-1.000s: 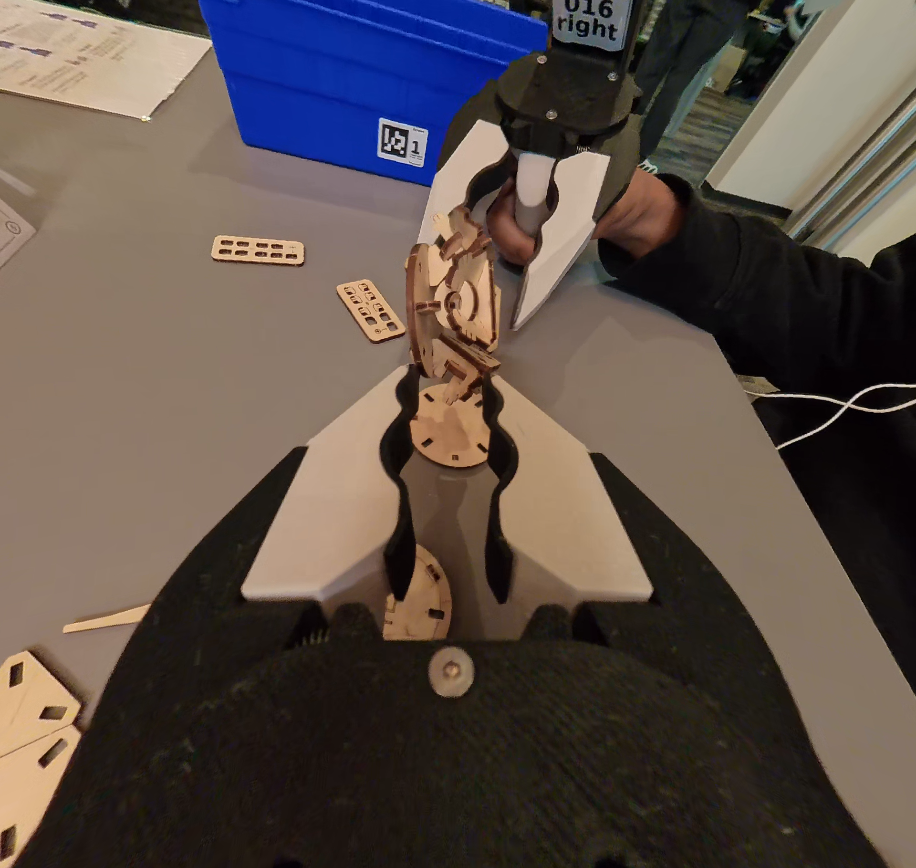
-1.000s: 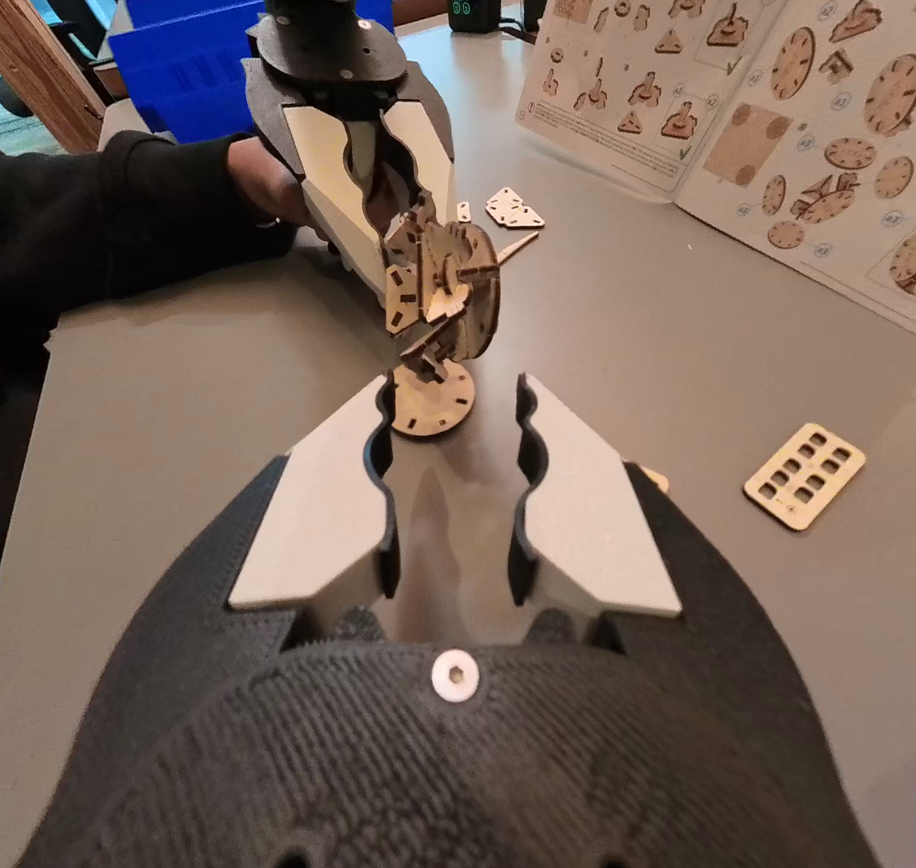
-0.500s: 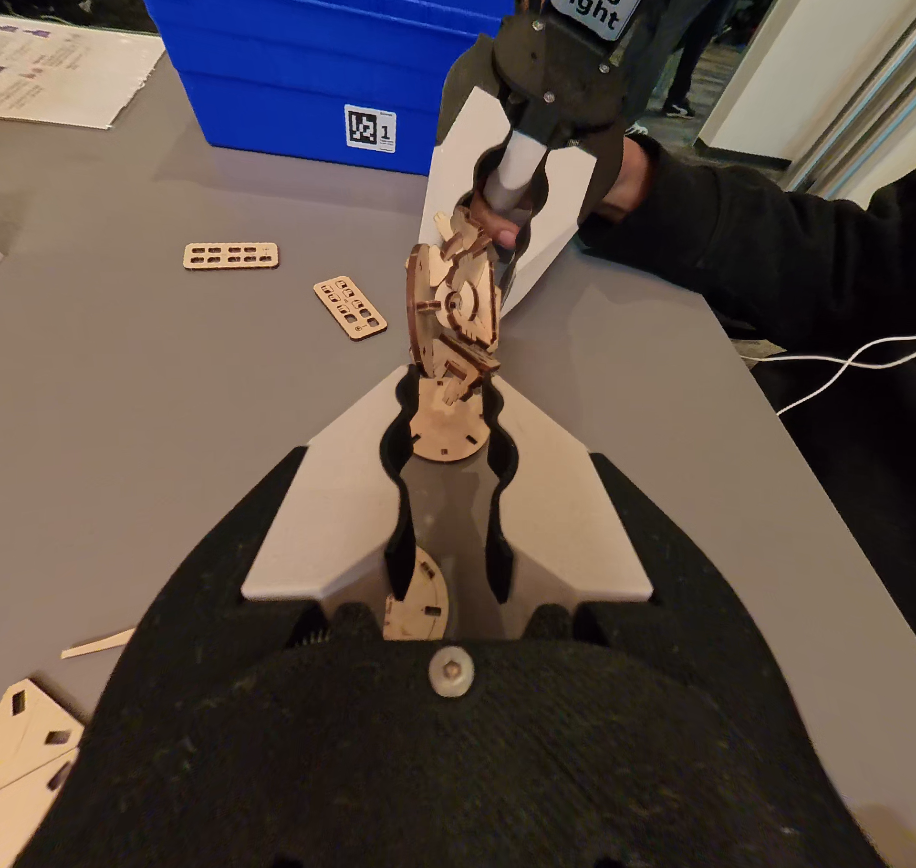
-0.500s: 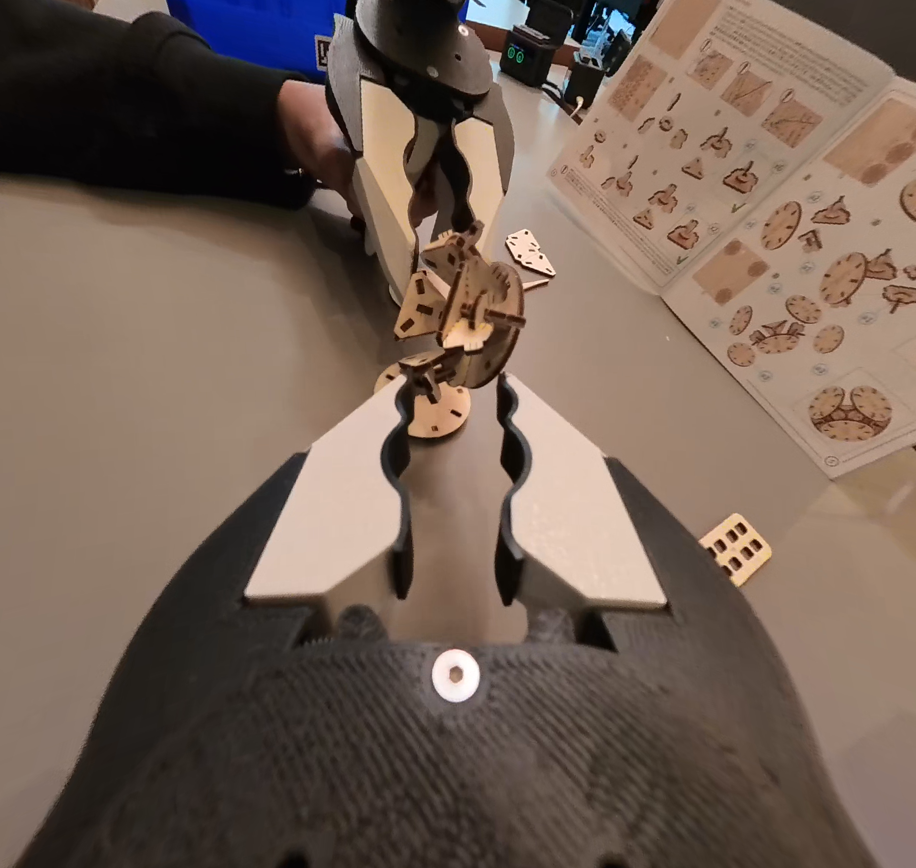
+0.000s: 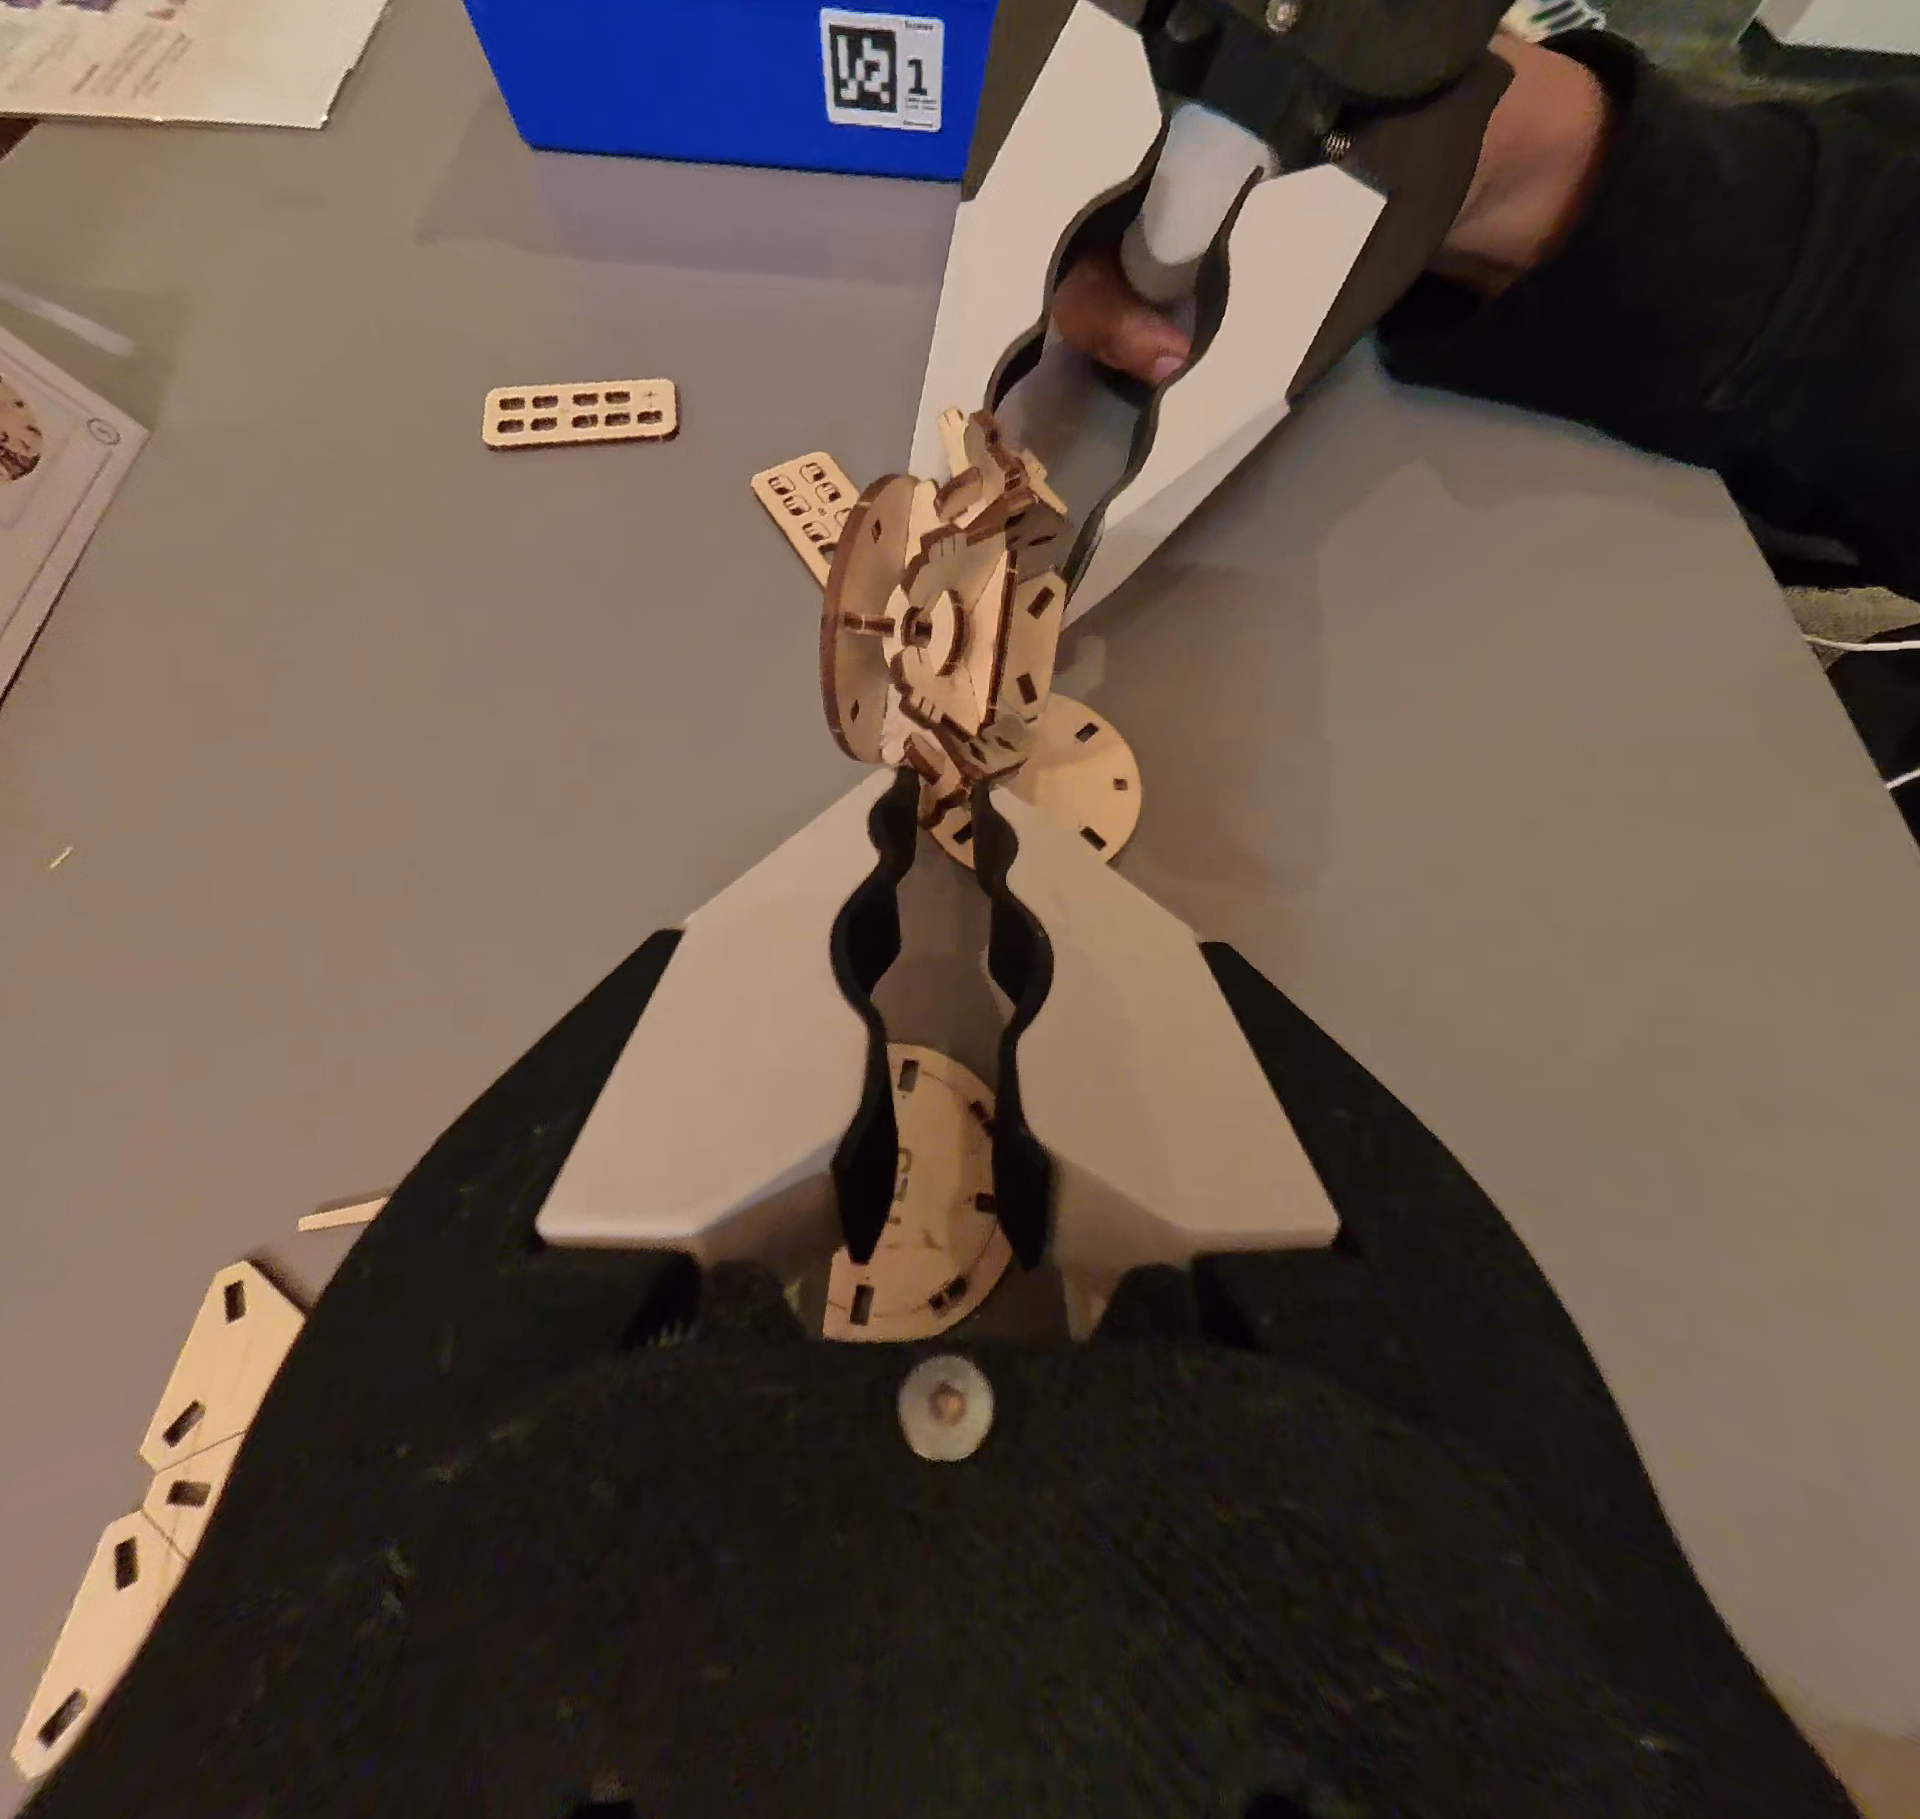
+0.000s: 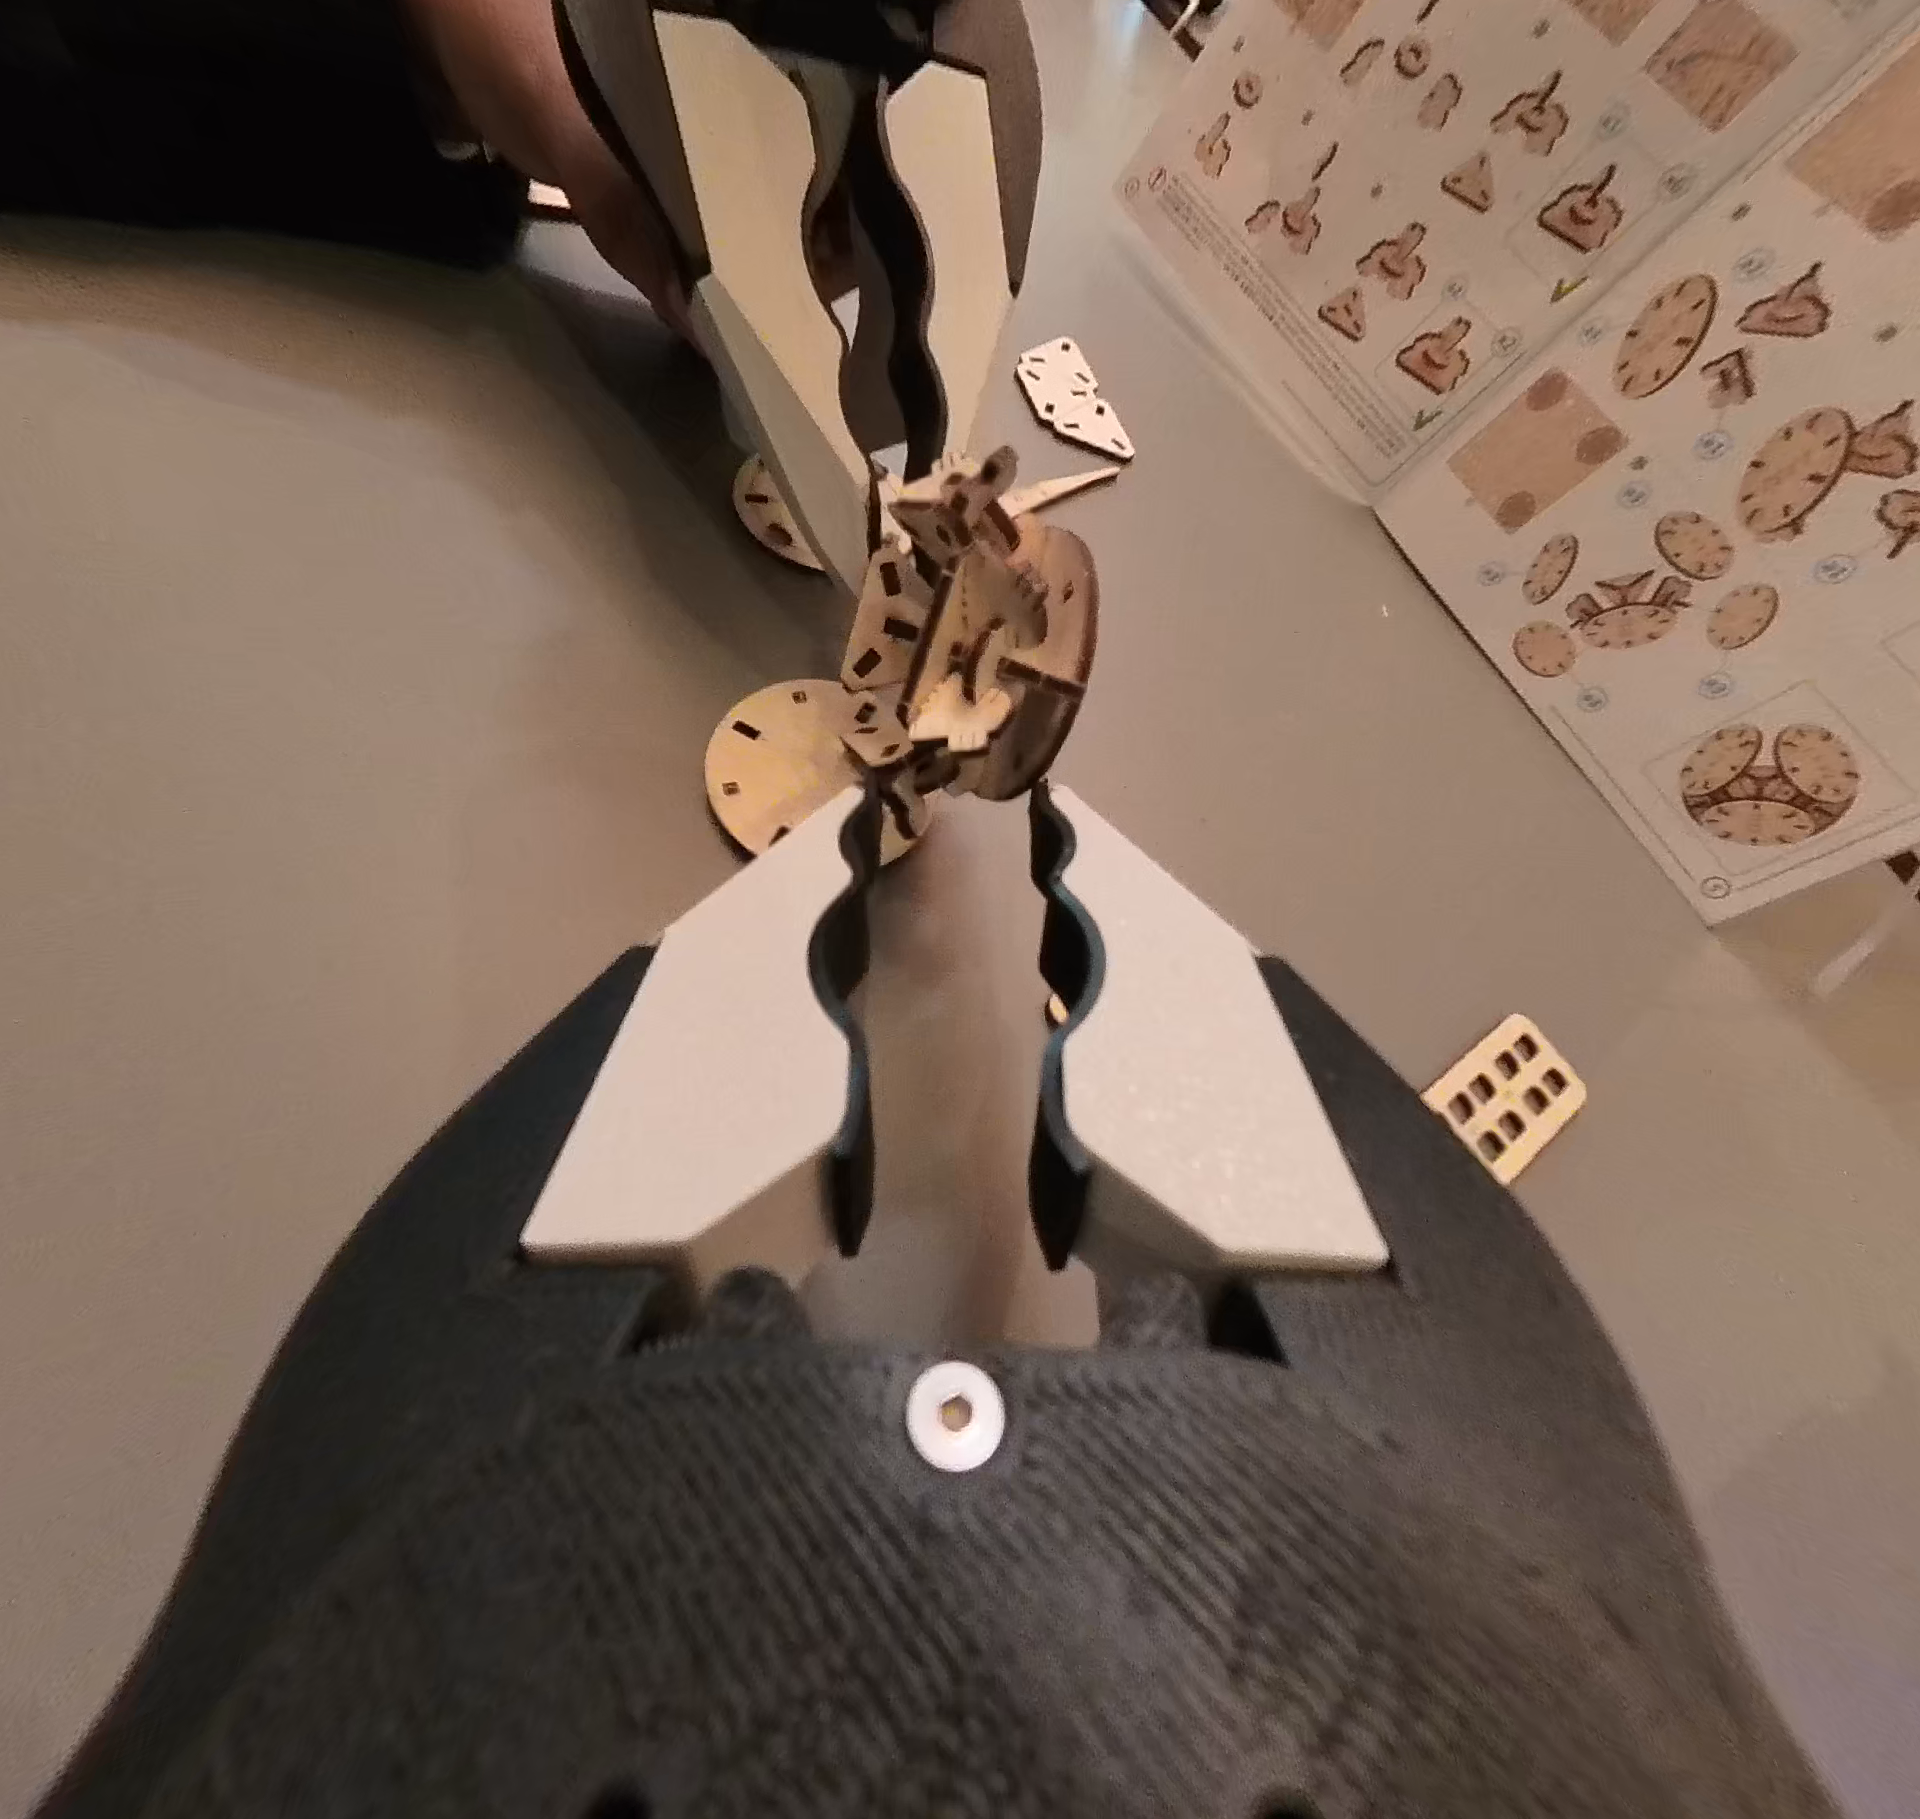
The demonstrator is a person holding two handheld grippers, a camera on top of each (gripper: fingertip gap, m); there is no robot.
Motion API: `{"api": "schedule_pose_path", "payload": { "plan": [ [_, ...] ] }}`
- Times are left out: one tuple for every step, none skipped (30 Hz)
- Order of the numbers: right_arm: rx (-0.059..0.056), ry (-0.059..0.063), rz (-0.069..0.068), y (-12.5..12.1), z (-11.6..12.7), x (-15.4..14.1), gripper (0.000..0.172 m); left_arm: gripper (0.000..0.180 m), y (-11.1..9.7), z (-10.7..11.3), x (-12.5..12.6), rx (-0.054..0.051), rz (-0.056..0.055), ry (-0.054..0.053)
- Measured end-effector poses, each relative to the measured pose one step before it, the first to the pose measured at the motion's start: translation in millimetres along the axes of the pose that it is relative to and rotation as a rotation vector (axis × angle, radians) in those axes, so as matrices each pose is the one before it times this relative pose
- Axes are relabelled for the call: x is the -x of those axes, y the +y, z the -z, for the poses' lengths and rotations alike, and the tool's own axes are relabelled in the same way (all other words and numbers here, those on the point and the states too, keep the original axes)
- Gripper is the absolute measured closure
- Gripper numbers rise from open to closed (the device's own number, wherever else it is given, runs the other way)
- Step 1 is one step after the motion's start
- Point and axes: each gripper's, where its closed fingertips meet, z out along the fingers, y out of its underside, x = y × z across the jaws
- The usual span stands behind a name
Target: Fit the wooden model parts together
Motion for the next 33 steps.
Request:
{"api": "schedule_pose_path", "payload": {
  "plan": [
    [0.0132, 0.0008, -0.001, 1.66, -1.49, -0.35, 0.145, 0.176, 0.82, -0.12, 0.97, 0.0047, 0.0018, -0.0049],
    [0.0134, -0.0001, -0.0003, 1.68, -1.34, -0.13, 0.145, 0.175, 0.76, -0.05, 0.53, 0.0046, 0.0008, -0.0029],
    [0.0128, -0.0008, -0.0007, 1.57, -1.38, -0.01, 0.145, 0.175, 1.06, -0.22, 0.62, 0.0064, -0.0001, -0.0033],
    [0.0115, 0.0003, -0.0004, 1.46, -1.22, -0.01, 0.145, 0.175, 0.95, -0.33, 0.59, 0.006, 0.0006, -0.0032],
    [0.0088, 0.0016, -0.0011, 1.04, -0.97, -0.37, 0.145, 0.175, 0.54, -0.31, 0.6, 0.004, 0.001, -0.0045],
    [0.006, 0.0004, -0.0027, 0.78, -0.64, -0.3, 0.145, 0.175, 0.2, -0.17, 0.43, 0.0021, 0.0004, -0.0034],
    [0.0038, -0.0006, -0.0045, 0.48, -0.41, -0.47, 0.145, 0.175, 0.12, -0.14, 0.46, 0.001, 0.0003, -0.003],
    [0.0027, 0.0017, -0.0051, 0.42, -0.2, -0.89, 0.146, 0.175, 0.16, -0.04, 0.11, 0.0006, -0.0003, -0.0013],
    [0.0011, 0.0094, -0.0013, 0.42, 0.18, -1.88, 0.163, 0.175, -0.11, 0.04, -1.21, -0.0004, -0.0037, 0.0082],
    [-0.0019, 0.0173, 0.0052, 0.03, 0.2, -2.71, 0.167, 0.175, -0.18, -0.14, -1.39, -0.0012, -0.0033, 0.0072],
    [0.0006, 0.0015, 0.0091, 0.4, 0.01, 0.05, 0.166, 0.176, 0.42, -0.42, -0.26, 0.0044, -0.0038, -0.0014],
    [-0.002, -0.0008, 0.0049, -0.31, 0.21, 0.55, 0.166, 0.176, 0.5, -0.55, -0.67, 0.0048, -0.0049, 0.0016],
    [-0.0006, 0.0027, 0.0025, -0.04, 0.12, -0.03, 0.167, 0.177, 0.67, -0.59, -0.52, 0.0057, -0.0053, -0.0006],
    [0.0011, -0.0002, 0.0013, 0.14, -0.02, 0.17, 0.167, 0.177, 0.71, -0.59, 0.22, 0.0063, -0.0037, -0.0059],
    [0.0024, -0.0008, 0.0007, 0.35, -0.18, 0.1, 0.167, 0.177, 0.67, -0.47, 0.12, 0.0053, -0.002, -0.0028],
    [0.0025, 0.0004, 0.0013, 0.35, -0.27, 0.1, 0.167, 0.177, 0.62, -0.4, 0.01, 0.0044, -0.001, -0.0013],
    [0.0019, 0.0015, 0.0028, 0.36, -0.12, -0.07, 0.167, 0.177, 0.01, -0.12, -0.07, 0.0009, 0.0, 0.0002],
    [0.0001, 0.001, 0.0026, 0.03, 0.04, 0.05, 0.167, 0.177, -0.08, -0.02, 0.05, -0.0007, 0.0009, -0.0001],
    [-0.0003, 0.0003, 0.0027, -0.07, 0.02, 0.27, 0.167, 0.177, -0.1, 0.15, 0.01, -0.0008, 0.0015, 0.001],
    [-0.0001, -0.0002, 0.0025, -0.01, 0.02, 0.23, 0.167, 0.177, 0.08, -0.06, 0.13, 0.0001, 0.0023, 0.0002],
    [0.0009, 0.0001, 0.0024, 0.09, -0.13, 0.27, 0.167, 0.177, 0.02, -0.04, 0.23, 0.0006, 0.0019, -0.0002],
    [0.0025, 0.0004, 0.0026, 0.32, -0.19, 0.23, 0.167, 0.175, 0.13, -0.13, 0.08, 0.0012, 0.0011, -0.0008],
    [0.0037, 0.0009, 0.003, 0.51, -0.39, 0.23, 0.167, 0.175, 0.17, -0.15, 0.22, 0.0016, -0.0003, -0.0024],
    [0.0042, 0.0029, 0.0037, 0.52, -0.41, -0.04, 0.167, 0.177, 0.13, -0.16, 0.26, 0.0012, -0.002, -0.0041],
    [0.0025, 0.0045, 0.006, 0.33, -0.33, -0.21, 0.168, 0.178, -0.05, -0.15, 0.82, 0.0005, -0.0019, -0.0082],
    [0.0, 0.0068, 0.0093, 0.08, -0.01, -0.53, 0.168, 0.178, 0.09, -0.4, 1.05, 0.0027, -0.0022, -0.0103],
    [-0.0014, 0.0086, 0.0121, -0.06, 0.06, -0.6, 0.168, 0.178, 0.57, -0.62, 0.62, 0.0056, -0.0045, -0.0093],
    [-0.0025, 0.0084, 0.0133, -0.11, 0.31, -0.41, 0.168, 0.178, 0.33, -0.62, 0.51, 0.0046, -0.0088, -0.0093],
    [-0.0016, 0.0079, 0.0119, 0.09, 0.19, -0.49, 0.168, 0.179, -0.08, -0.46, 0.56, 0.0019, -0.0126, -0.0119],
    [-0.0011, 0.0073, 0.0089, 0.04, 0.32, -0.39, 0.168, 0.179, -0.6, -0.11, 0.43, -0.0018, -0.016, -0.013],
    [-0.0016, 0.007, 0.007, 0.0, 0.39, -0.45, 0.168, 0.179, -0.94, 0.09, 0.42, -0.0037, -0.016, -0.0125],
    [-0.0028, 0.0061, 0.0066, -0.2, 0.58, -0.42, 0.168, 0.18, -1.51, 0.3, 0.54, -0.0057, -0.0145, -0.0134],
    [-0.0042, 0.0067, 0.0062, -0.47, 0.54, -0.51, 0.168, 0.18, -2.56, 0.54, 0.56, -0.0117, -0.0128, -0.0138]
  ]
}}
